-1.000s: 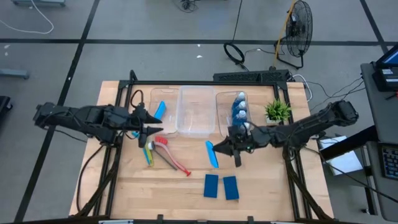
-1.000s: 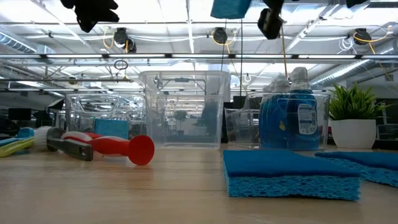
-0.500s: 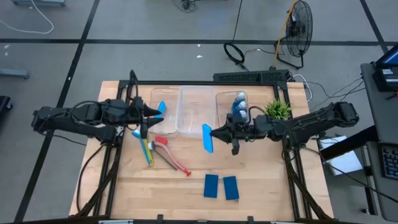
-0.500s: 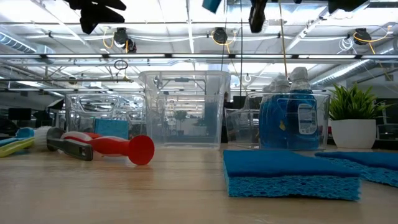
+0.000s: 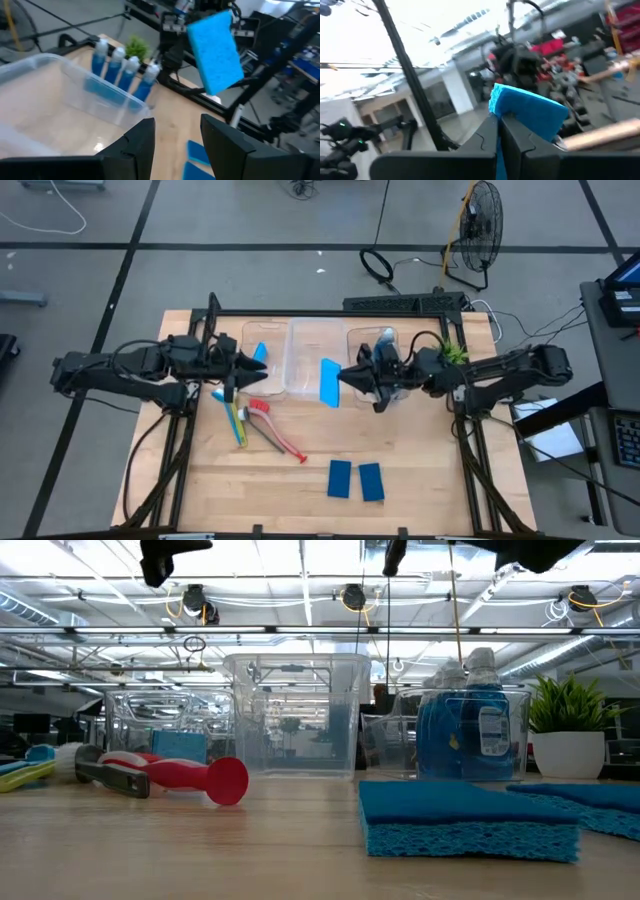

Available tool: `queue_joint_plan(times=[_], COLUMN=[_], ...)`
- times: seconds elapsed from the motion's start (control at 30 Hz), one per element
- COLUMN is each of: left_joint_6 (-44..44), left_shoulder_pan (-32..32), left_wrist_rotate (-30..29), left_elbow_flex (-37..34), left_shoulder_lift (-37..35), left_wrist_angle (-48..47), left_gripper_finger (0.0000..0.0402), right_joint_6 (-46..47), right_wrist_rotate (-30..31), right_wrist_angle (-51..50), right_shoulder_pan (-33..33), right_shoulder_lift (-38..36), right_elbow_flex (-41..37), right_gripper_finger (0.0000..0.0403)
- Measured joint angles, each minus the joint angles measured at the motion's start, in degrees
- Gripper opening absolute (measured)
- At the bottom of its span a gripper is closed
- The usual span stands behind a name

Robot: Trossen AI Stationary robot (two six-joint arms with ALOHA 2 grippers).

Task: Pick & Place Kitchen Sink Supplies
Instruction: Put the blue sponge into the left transparent bin

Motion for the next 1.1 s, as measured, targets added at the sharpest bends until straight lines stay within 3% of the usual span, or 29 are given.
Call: queue_joint_plan(times=[0.43,0.73,1.1], left_joint_6=[1.99,3.83,0.38], left_shoulder_pan=[1.96,3.28,3.26], left_wrist_rotate=[13.05,19.07,22.33], left_elbow_flex=[-0.04,-0.02,-0.02], left_shoulder_lift=[2.99,4.45,13.1], left_wrist_angle=[7.66,15.57,28.81], left_gripper_finger=[0.0163,0.0163,0.0163], right_joint_6=[-1.04,-2.88,-7.04], right_wrist_rotate=[-15.71,-14.51,-12.45], right_wrist_angle=[3.82,3.96,3.89], right_shoulder_pan=[-3.08,-3.09,-3.08], right_shoulder_lift=[12.16,12.33,12.31], right_elbow_flex=[14.42,15.66,17.13], right_gripper_finger=[0.0,0.0,0.0])
